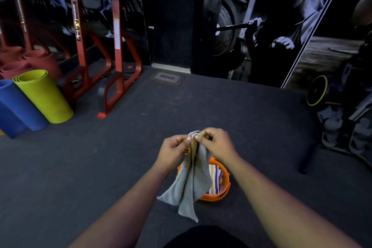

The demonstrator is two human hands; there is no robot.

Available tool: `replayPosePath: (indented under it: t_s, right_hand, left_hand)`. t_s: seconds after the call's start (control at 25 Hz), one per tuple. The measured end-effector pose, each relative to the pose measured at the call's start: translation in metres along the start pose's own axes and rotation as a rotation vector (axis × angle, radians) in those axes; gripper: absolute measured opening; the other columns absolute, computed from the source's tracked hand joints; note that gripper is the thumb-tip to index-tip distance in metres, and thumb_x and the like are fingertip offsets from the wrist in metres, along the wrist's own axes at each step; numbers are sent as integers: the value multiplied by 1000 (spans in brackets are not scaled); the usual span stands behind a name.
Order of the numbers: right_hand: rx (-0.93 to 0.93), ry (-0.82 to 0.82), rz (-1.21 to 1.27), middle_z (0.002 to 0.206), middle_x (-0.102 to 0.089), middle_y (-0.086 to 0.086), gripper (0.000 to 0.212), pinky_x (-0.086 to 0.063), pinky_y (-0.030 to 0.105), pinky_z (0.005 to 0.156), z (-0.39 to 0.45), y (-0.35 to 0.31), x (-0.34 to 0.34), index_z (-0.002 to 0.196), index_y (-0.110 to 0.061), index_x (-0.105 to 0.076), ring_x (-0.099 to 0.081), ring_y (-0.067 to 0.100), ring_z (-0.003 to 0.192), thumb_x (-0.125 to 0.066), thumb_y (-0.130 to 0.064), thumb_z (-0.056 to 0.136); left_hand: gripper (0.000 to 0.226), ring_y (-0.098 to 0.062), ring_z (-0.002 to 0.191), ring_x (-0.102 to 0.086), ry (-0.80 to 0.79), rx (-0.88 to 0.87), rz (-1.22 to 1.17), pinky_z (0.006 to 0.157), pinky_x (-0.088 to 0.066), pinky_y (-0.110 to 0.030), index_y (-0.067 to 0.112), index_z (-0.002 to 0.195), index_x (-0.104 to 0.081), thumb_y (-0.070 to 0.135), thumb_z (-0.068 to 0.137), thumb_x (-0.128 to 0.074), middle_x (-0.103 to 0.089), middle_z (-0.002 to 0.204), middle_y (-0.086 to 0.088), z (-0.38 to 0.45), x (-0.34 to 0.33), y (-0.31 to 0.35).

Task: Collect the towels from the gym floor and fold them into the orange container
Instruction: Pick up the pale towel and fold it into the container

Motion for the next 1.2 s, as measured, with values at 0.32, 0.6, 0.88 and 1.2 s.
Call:
replayPosePath:
  t_s: [0.32, 0.6, 0.88, 1.2]
  right_hand:
    - [79, -172, -426, 76, -67, -14, 40, -39, 38, 89, 5, 2, 4, 76, -28, -69, -59, 7, 91, -62, -66, 86]
    - [-45, -324, -1036, 124, -51, -2, 42, -27, 53, 109, -13, 49, 46, 125, -39, -61, -42, 23, 126, -53, -63, 92]
    - [-116, -31, -414, 69, -61, -4, 29, -48, 36, 63, 0, 32, 70, 72, -14, -64, -56, 14, 69, -74, -37, 86]
    - [-113, 134, 549, 72, -62, 0, 16, -52, 30, 58, 5, -10, 106, 96, -11, -53, -61, 14, 69, -65, -1, 94]
  left_hand:
    - [15, -22, 97, -74, 55, -59, 179, 91, -59, -44, 9, 106, -78, 9, 98, -66, -79, 101, -8, 11, 19, 6]
    - [18, -18, 80, -67, 399, 42, 340, 79, -56, -43, 14, 90, -74, 29, 92, -65, -76, 89, -8, 39, 80, -5]
    - [23, -19, 77, -56, 441, 101, 314, 70, -46, -36, 11, 90, -61, 26, 105, -52, -62, 82, -2, 57, 59, 0]
    - [40, -3, 87, -69, -367, 46, 827, 80, -57, -25, 25, 101, -69, 43, 71, -90, -73, 94, 11, 57, 16, 53]
Point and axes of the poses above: each hand's wrist, its own z-axis towards the middle knuckle, its own x-axis out of the back of the hand, y = z × x, the point moved 4 cm from there along z, towards the middle knuckle
